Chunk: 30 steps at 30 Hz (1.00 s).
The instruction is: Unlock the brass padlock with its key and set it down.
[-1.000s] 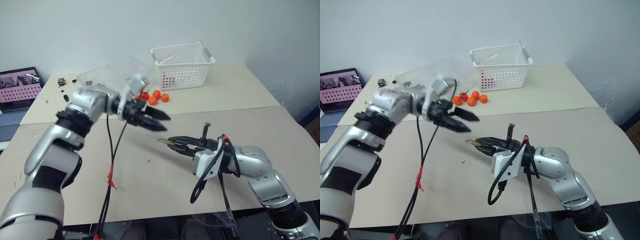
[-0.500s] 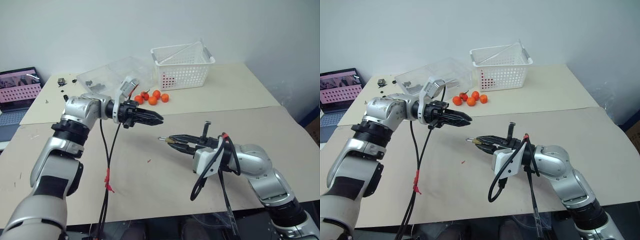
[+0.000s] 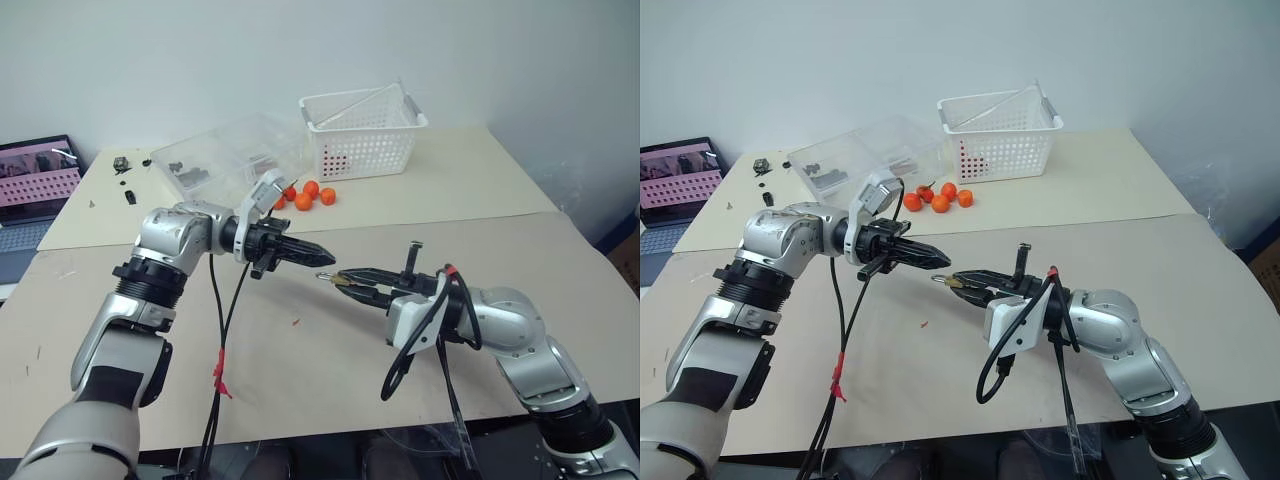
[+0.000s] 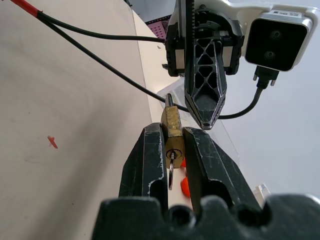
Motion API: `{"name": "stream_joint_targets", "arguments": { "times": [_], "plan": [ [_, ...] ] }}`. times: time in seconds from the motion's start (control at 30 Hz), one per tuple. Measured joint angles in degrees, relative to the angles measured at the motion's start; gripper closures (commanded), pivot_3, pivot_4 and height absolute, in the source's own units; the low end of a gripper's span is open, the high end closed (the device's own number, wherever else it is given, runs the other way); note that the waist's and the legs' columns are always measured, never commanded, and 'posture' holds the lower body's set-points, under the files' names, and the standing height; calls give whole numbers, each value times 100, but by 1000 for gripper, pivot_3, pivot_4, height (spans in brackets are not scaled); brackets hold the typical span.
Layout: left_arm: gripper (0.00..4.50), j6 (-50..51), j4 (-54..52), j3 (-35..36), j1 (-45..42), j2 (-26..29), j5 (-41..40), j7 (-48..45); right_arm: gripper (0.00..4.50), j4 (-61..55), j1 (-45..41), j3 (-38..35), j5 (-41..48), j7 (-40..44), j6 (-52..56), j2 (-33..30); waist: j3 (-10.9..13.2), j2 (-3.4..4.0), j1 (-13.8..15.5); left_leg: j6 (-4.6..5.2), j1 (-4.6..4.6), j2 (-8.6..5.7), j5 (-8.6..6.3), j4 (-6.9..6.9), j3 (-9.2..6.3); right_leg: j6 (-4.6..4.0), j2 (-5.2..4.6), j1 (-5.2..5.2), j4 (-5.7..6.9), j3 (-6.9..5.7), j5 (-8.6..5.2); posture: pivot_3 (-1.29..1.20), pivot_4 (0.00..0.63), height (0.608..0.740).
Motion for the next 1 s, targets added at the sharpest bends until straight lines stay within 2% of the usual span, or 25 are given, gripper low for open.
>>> {"name": "stream_joint_targets", "arguments": {
  "times": [0.53,1.0],
  "plan": [
    [4467,442,-533,4,453,155,33,-127,4345,102,-89,-145,39,4,-55,-97,13,-16,9,-21,-10,2,-20,43,7,-4,-1,-7,25,16,-2,0,150,740],
    [4467,393,-355,51,454,-4,165,30,4345,-38,-196,-144,52,7,119,-52,13,-16,10,-21,-8,2,-22,43,7,-4,-1,-7,25,22,-2,0,150,740]
  ]
}}
